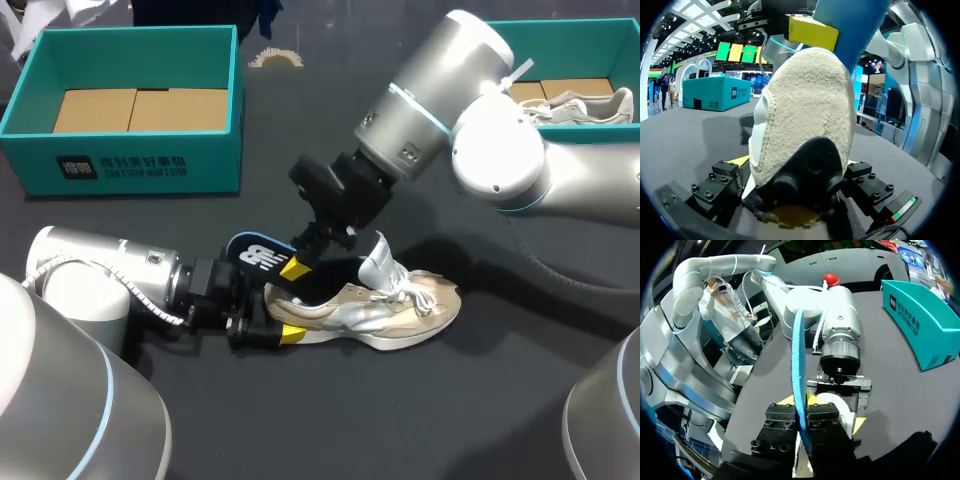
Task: Take the shoe out of the shoebox, open the shoe tongue, remove and reinsert the insole, then place the shoe into the shoebox
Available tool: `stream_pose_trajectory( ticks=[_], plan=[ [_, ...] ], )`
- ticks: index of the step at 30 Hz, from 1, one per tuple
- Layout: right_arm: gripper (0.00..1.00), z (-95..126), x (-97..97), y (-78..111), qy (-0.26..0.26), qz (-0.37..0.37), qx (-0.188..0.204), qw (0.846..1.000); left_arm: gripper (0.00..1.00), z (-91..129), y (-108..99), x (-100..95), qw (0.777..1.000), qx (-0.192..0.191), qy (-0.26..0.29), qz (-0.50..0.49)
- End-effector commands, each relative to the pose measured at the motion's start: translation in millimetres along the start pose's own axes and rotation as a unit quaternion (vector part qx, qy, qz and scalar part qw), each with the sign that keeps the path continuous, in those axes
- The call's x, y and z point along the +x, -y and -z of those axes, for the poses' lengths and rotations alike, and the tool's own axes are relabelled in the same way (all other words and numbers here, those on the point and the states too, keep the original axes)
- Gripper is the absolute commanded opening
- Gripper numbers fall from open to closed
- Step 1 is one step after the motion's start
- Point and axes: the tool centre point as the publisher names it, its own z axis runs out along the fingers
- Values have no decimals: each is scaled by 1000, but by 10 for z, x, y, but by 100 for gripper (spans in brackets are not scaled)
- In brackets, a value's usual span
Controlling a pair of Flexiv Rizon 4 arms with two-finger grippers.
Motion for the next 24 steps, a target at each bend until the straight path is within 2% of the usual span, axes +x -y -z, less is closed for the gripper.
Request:
stream_pose_trajectory(
  ticks=[1,10,11,17,19,21,24],
  plan=[
    [0,54,40,27,1,2,-3,1000,0,9,-48,19,1000,0,1,0],
    [0,54,40,27,1,2,-3,1000,0,9,-48,19,1000,0,1,0],
    [0,58,77,6,-6,12,-30,999,0,9,-48,19,1000,0,1,0],
    [0,329,333,-363,0,64,-62,996,0,9,-48,19,1000,0,1,0],
    [0,448,412,-493,-26,83,-90,992,0,9,-48,19,1000,0,1,0],
    [0,606,497,-631,-80,103,-144,981,0,9,-48,19,1000,0,1,0],
    [0,606,497,-631,-80,103,-144,981,0,9,-48,19,1000,0,1,0]
  ],
)
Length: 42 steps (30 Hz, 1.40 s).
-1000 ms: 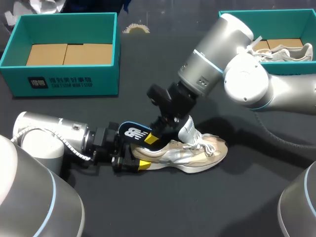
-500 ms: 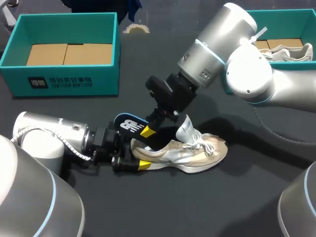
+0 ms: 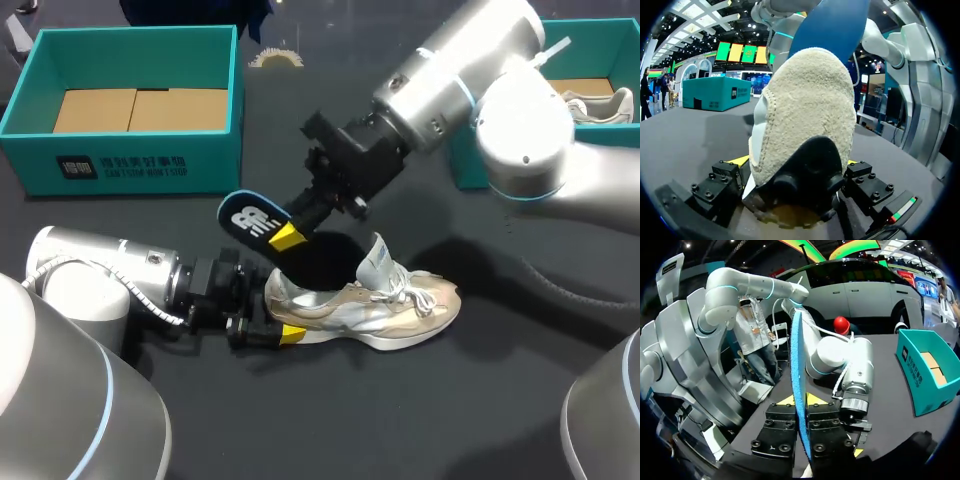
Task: Take the shoe out of the shoebox, open the shoe tongue, remove and reinsert the insole, then place the shoe into the shoebox
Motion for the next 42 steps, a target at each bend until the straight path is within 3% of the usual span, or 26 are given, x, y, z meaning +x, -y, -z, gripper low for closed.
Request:
stream_pose_trajectory(
  ticks=[1,10,15,17,21,36,42],
  plan=[
    [0,147,7,52,-31,12,-33,999,0,9,-48,19,1000,0,1,0],
    [0,147,7,52,-31,12,-33,999,0,9,-48,19,1000,0,1,0],
    [0,409,217,-190,-15,24,-56,998,0,9,-48,19,1000,0,1,0],
    [0,542,336,-268,-24,42,-93,995,0,9,-48,19,1000,0,1,0],
    [0,840,588,-383,-33,10,-115,993,0,9,-48,19,1000,0,1,0],
    [0,840,588,-383,-33,10,-115,993,0,9,-48,19,1000,0,1,0],
    [0,1116,980,-362,-5,-21,-177,984,0,9,-48,19,1000,0,1,0]
  ],
)
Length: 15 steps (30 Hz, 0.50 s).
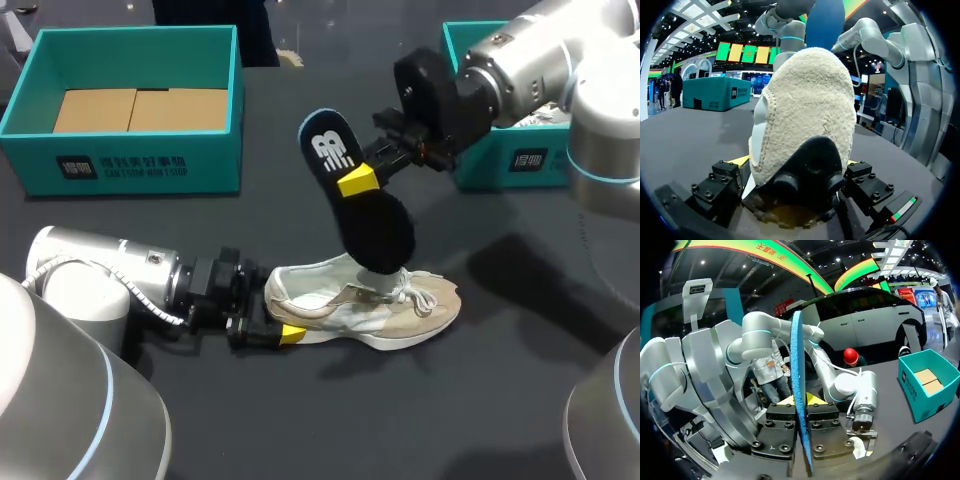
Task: Take the shoe out of the shoebox, open the shoe tongue, remove and reinsert the insole, then place the shoe into the shoebox
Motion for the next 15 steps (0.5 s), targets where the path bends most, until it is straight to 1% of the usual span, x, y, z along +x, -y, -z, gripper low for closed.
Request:
stream_pose_trajectory(
  ticks=[1,2,15],
  plan=[
    [0,202,445,55,31,-28,-58,997,0,10,-48,17,1000,0,1,0],
    [0,267,529,42,42,-38,-75,996,0,10,-48,17,1000,0,1,0],
    [0,267,529,42,42,-38,-75,996,0,10,-48,17,1000,0,1,0]
  ],
)
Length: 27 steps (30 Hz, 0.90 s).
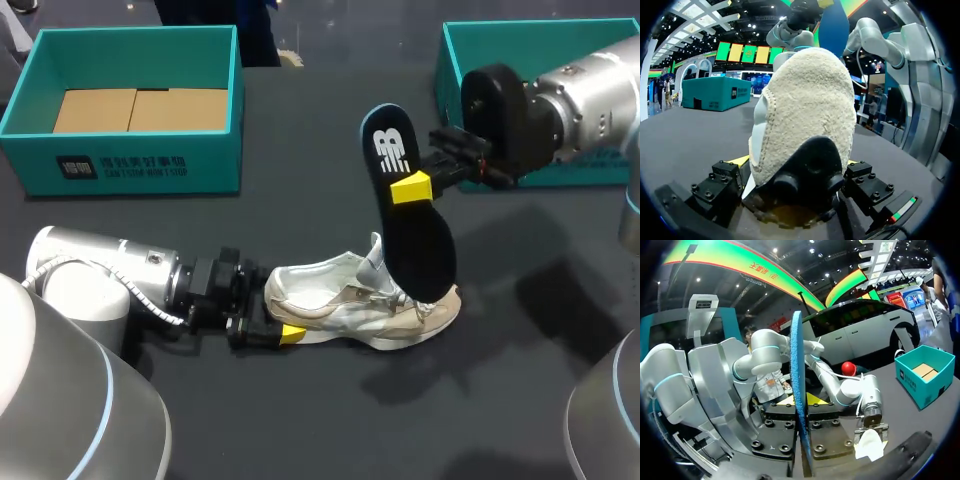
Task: Take the shoe out of the shoebox, open the shoe tongue, remove and reinsert the insole, then place the shoe into the shoebox
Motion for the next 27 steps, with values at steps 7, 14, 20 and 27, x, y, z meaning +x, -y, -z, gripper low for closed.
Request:
stream_pose_trajectory(
  ticks=[7,14,20,27],
  plan=[
    [0,83,309,41,106,-52,-36,992,0,9,-47,18,1000,0,1,0],
    [0,107,440,60,123,-49,-45,990,0,9,-47,18,1000,0,1,0],
    [0,107,440,60,123,-49,-45,990,0,9,-47,18,1000,0,1,0],
    [0,71,581,63,160,-65,-50,984,0,9,-47,18,1000,0,1,0]
  ],
)
